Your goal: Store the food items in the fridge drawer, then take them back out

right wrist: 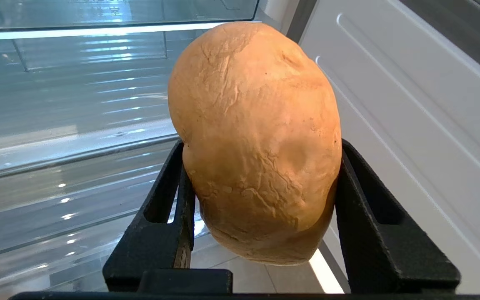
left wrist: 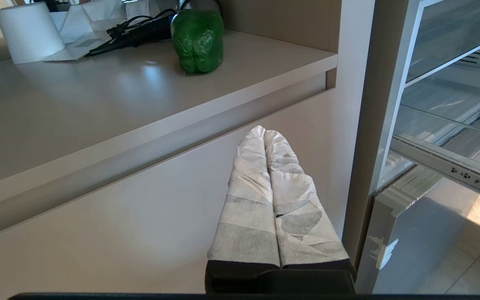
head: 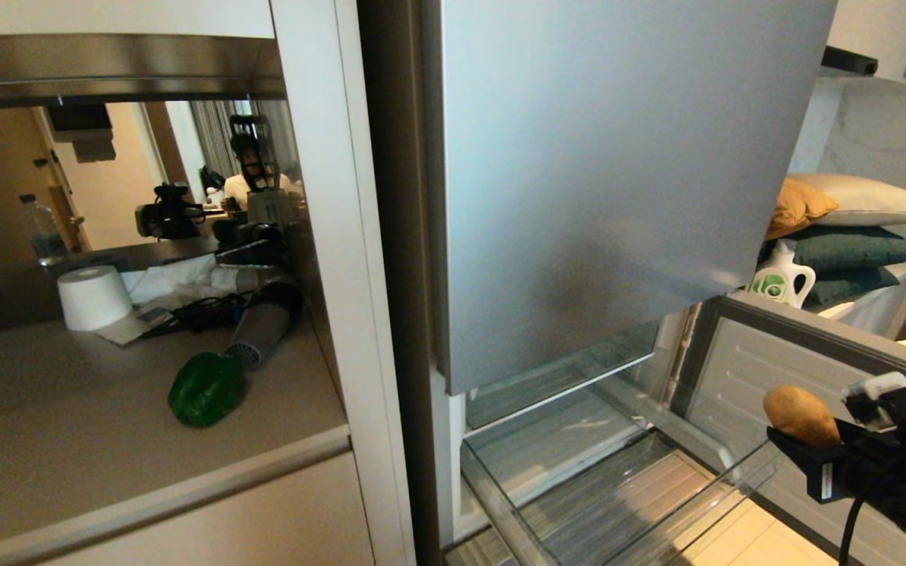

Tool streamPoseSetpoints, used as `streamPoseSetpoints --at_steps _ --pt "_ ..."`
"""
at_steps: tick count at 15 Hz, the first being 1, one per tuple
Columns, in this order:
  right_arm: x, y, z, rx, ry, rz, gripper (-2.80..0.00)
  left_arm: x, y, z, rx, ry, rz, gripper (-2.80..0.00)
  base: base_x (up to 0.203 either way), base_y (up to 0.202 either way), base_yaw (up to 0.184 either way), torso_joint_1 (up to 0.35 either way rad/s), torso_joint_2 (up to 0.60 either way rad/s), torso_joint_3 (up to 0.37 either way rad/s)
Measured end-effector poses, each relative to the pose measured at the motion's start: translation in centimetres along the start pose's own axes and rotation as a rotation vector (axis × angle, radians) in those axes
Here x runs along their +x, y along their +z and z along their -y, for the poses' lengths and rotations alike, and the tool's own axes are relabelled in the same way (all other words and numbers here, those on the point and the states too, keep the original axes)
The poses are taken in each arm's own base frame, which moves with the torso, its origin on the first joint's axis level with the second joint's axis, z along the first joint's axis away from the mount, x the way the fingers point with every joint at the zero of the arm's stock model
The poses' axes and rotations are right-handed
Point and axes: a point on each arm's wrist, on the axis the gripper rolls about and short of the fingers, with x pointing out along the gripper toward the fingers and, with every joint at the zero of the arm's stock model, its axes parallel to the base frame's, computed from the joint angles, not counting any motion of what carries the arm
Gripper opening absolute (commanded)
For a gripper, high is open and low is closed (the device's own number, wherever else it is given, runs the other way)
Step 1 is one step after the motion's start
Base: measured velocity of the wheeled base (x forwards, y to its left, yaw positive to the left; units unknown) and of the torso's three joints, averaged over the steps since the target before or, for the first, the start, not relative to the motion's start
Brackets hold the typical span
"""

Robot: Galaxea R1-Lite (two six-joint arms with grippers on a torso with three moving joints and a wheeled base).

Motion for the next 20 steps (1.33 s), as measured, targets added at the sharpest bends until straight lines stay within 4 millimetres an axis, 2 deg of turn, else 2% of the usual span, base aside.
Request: streamPoseSetpoints --at_steps 4,16,20 --pt "-0.37 -0.1 -0.08 0.0 0.002 -0.005 -2.8 0.0 0.0 0.0 0.001 0.0 0.0 -2.8 0.001 -0.004 0.049 0.002 0.0 0.0" --pt "-0.82 -0.55 -0.3 0.004 0.01 -0.031 -2.8 0.0 0.0 0.0 0.001 0.0 0.0 -2.8 0.0 -0.01 0.169 0.004 0.0 0.002" --pt "-0.9 -0.64 -0.28 -0.038 0.009 -0.042 -2.8 0.0 0.0 0.0 0.001 0.0 0.0 -2.8 0.0 0.0 0.017 0.0 0.0 0.001"
